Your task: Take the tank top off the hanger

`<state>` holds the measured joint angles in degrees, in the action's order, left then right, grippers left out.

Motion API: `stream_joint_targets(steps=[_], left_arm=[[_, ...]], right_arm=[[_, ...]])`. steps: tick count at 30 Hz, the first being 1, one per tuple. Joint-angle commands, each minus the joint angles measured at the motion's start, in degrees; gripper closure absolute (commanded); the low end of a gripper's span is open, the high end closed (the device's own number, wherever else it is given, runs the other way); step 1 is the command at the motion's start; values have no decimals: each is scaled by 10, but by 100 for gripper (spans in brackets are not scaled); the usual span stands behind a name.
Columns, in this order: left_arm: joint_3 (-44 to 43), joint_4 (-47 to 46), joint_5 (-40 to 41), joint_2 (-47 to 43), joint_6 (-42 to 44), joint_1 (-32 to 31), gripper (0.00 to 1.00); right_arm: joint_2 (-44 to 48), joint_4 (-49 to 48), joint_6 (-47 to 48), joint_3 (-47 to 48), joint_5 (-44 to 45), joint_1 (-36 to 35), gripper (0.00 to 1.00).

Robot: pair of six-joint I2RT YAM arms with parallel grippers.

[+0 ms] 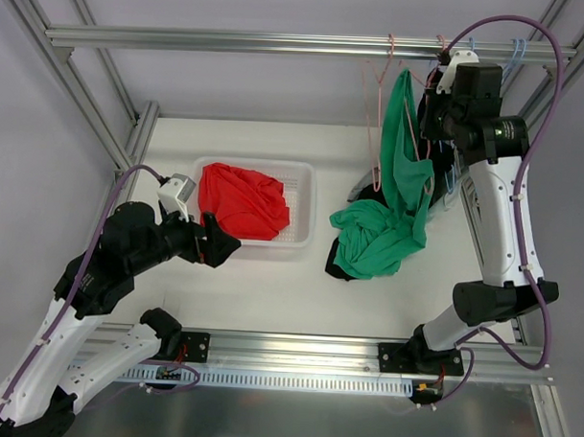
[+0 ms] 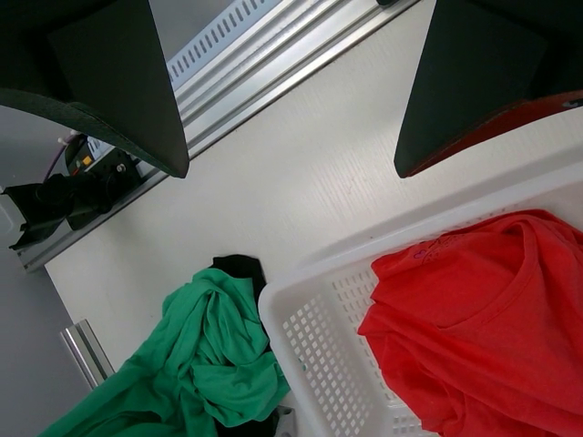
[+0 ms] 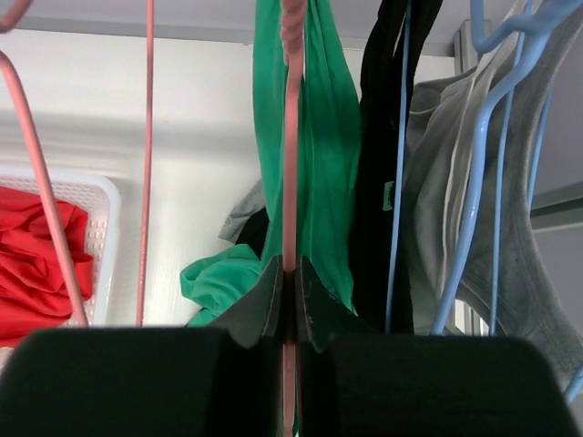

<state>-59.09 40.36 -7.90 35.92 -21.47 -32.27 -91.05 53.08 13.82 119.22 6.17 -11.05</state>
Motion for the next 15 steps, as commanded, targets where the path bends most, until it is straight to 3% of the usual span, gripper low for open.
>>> stream_joint_targets(steps=[1,15], left_arm=[[-6,-5,-18,-3,9,-2,1],[-21,-29,-61,18,-7,-2,1]], right_arm=[[37,-49,-27,3,-13,2,99],[136,-105,-39,-86,-54,2,100]])
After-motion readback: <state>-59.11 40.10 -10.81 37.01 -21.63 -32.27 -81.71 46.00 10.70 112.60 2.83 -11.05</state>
